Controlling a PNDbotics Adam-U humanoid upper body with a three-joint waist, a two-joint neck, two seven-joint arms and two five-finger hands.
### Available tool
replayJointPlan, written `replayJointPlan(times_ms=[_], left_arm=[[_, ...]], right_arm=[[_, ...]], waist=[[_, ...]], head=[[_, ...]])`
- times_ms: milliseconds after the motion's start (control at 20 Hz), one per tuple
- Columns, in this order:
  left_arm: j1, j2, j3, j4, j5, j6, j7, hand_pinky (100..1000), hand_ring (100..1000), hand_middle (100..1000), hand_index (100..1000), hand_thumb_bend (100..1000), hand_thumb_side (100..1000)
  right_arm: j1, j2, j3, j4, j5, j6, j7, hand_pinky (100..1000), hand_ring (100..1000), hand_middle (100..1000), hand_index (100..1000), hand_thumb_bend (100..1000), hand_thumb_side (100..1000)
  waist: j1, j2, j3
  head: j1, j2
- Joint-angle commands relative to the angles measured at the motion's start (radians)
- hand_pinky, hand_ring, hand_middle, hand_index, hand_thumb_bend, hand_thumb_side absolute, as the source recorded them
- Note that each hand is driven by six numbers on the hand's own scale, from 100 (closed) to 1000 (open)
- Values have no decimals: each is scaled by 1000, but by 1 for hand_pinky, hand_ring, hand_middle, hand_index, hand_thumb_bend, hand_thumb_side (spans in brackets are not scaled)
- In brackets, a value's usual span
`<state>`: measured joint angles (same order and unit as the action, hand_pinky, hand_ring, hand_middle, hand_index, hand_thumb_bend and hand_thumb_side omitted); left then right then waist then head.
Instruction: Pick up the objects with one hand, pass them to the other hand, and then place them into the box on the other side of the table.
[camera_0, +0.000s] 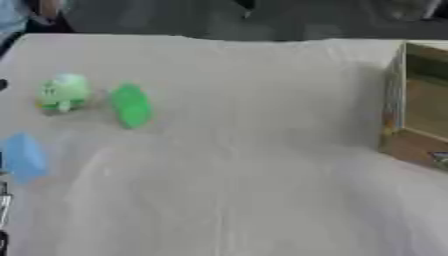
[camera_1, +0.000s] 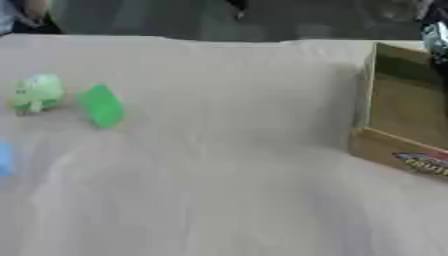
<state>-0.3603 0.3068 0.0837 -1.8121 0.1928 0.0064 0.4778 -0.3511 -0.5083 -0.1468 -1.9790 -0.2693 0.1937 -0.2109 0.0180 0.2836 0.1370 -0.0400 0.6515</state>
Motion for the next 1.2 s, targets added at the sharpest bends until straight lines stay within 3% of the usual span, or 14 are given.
replayJointPlan(times_ms=[50,900,1100,1200], left_arm=[[-7,16,9,-21,0,-1,4,695,727,746,798,279,640],[-11,25,9,-23,-5,3,8,697,730,748,798,275,635],[-7,102,1,-30,-16,33,-4,700,733,746,800,256,614],[-3,188,-10,-41,-19,68,-17,706,737,749,804,256,598]], right_arm=[[-9,-20,-10,-21,4,-3,-1,988,979,888,1000,100,454],[-7,-22,-13,-21,3,4,-4,988,979,888,1000,100,455],[-3,-28,-14,-21,4,4,-5,988,979,888,1000,100,455],[0,-33,-13,-21,5,6,-5,988,979,886,1000,100,455]], waist=[[1,-13,-1],[3,-14,-9],[10,-16,-7],[16,-18,-5]], head=[[-8,16],[-19,42],[-15,45],[-17,49]])
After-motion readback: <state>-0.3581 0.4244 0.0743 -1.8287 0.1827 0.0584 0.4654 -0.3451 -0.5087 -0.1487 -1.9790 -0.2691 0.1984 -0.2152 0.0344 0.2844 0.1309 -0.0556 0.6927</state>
